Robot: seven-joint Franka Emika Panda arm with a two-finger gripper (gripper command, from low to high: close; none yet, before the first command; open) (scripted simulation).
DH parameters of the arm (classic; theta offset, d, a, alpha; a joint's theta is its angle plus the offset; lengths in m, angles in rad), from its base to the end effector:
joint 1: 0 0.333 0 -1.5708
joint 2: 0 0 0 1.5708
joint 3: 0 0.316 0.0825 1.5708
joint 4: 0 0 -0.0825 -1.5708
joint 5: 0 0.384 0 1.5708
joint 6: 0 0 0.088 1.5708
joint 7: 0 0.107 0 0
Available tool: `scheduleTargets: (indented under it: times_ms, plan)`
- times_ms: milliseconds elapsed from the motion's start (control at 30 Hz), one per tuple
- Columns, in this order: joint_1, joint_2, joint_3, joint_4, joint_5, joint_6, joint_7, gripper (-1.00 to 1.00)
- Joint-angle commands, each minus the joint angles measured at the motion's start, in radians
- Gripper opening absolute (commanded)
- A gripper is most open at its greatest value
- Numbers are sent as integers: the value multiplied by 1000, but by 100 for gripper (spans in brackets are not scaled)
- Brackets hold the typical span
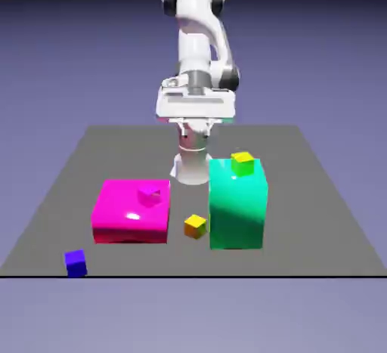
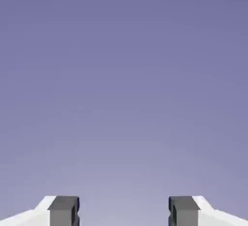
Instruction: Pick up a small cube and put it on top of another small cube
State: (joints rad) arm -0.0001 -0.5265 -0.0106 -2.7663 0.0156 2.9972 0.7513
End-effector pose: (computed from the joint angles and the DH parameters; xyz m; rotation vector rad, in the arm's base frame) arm 0.4023 -0.0055 0.4569 -2.4843 1.0171 -0.9887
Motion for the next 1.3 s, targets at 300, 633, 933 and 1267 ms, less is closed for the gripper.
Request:
scheduleTargets:
  times_ms: [300,633,933,1267]
  plan:
    - [-101,361,-88,362,129,-330,85,0]
    - [-201,722,-176,725,259,-661,170,0]
    - [-291,1047,-255,1051,375,-958,246,0]
    - [-392,1408,-343,1413,505,-1288,331,0]
